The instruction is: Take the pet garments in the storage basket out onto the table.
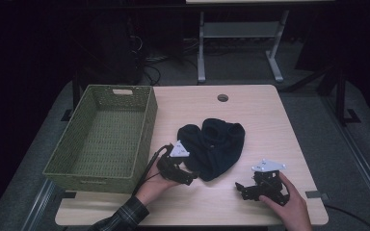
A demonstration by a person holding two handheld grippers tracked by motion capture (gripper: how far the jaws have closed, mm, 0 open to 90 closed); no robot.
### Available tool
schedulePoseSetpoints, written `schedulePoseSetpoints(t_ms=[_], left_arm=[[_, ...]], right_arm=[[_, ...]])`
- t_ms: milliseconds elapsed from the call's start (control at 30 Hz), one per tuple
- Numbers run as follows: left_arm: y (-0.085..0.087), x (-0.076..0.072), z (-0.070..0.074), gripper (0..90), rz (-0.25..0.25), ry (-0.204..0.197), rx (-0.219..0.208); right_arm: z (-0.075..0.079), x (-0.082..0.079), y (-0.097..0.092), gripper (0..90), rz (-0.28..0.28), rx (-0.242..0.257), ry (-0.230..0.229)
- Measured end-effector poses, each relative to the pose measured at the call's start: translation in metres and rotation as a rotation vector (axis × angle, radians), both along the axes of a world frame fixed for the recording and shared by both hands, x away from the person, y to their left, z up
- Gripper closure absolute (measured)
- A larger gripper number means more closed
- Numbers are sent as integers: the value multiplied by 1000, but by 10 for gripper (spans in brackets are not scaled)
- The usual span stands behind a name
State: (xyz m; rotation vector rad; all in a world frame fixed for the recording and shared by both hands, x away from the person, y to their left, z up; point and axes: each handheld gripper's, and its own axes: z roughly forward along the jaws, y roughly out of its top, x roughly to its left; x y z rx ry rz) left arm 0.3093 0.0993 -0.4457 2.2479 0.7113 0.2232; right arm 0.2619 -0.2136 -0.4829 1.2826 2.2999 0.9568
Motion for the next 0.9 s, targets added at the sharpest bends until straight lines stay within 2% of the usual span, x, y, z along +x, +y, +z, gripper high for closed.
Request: schedulePoseSetpoints(t_ms=[233,533,633,800,900], left_arm=[[3,-13,-14,151,-7,23,51],[3,-15,-25,150,18,-5,92],[4,-15,-26,143,13,-14,78],[8,-16,-33,129,9,-48,21],[8,-16,-33,130,9,-48,22]], right_arm=[[0,0,0,0,-2,2,4],[0,0,0,0,-2,2,4],[0,0,0,0,-2,2,4],[0,0,0,0,-1,0,2],[0,0,0,0,-1,0,1]])
